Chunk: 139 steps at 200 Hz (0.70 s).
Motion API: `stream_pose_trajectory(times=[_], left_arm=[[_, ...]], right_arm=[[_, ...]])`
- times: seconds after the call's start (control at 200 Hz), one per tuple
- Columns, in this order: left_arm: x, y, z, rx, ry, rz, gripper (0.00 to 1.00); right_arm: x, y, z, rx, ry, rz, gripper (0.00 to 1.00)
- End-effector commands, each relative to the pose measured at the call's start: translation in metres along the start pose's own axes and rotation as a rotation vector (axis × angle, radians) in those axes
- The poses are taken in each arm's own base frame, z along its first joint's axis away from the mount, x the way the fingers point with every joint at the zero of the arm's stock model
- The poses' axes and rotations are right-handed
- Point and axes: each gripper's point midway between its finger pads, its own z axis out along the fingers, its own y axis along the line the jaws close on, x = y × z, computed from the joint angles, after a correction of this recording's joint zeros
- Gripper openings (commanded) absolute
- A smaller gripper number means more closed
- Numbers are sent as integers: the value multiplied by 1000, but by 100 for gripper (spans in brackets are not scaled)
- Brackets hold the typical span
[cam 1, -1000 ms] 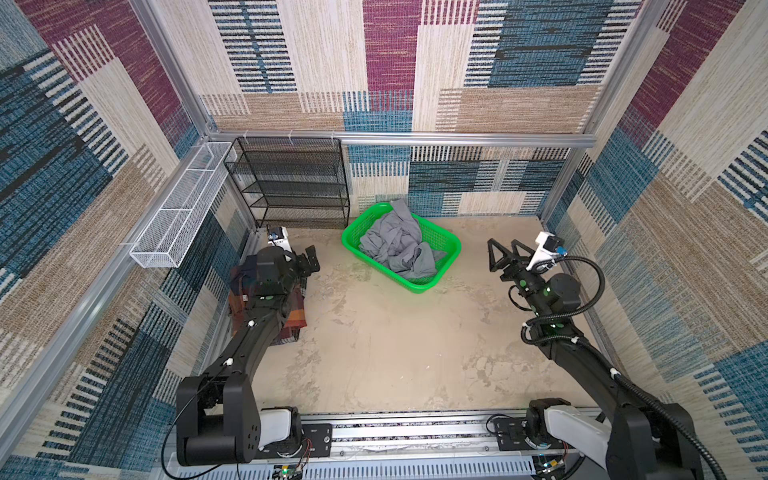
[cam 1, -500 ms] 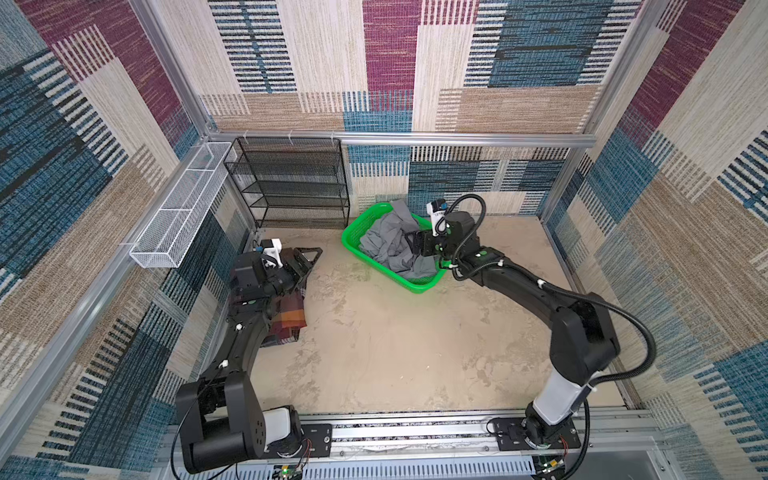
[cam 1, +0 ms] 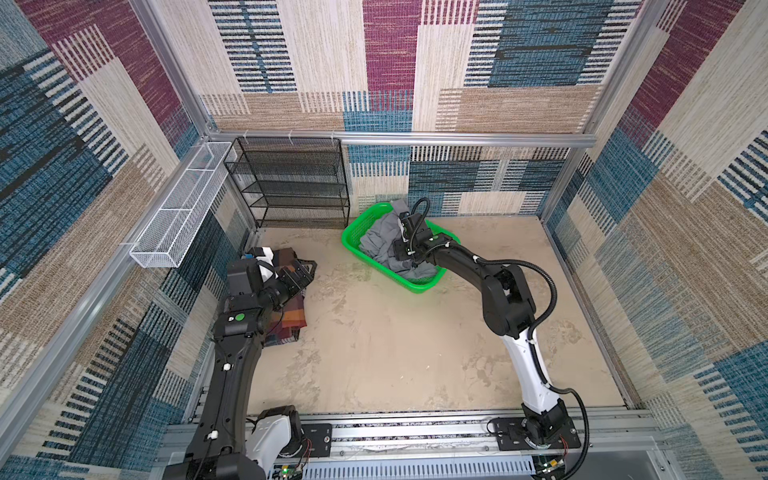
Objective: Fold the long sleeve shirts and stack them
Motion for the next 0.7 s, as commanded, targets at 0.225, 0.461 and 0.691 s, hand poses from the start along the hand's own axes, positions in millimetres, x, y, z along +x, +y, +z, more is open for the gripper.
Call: stream_pose_trajectory(times=[0.225,0.461,0.691], left_arm=[[21,-18,1,119,70,114,99],[34,-25,12,89,118,186,100],[60,-44,30,69,203,269,97]], right_arm=[[48,-76,24,52,112,216,9],[89,-175,-21,163,78,505,0],[147,-254,-87,354,13,766,0]])
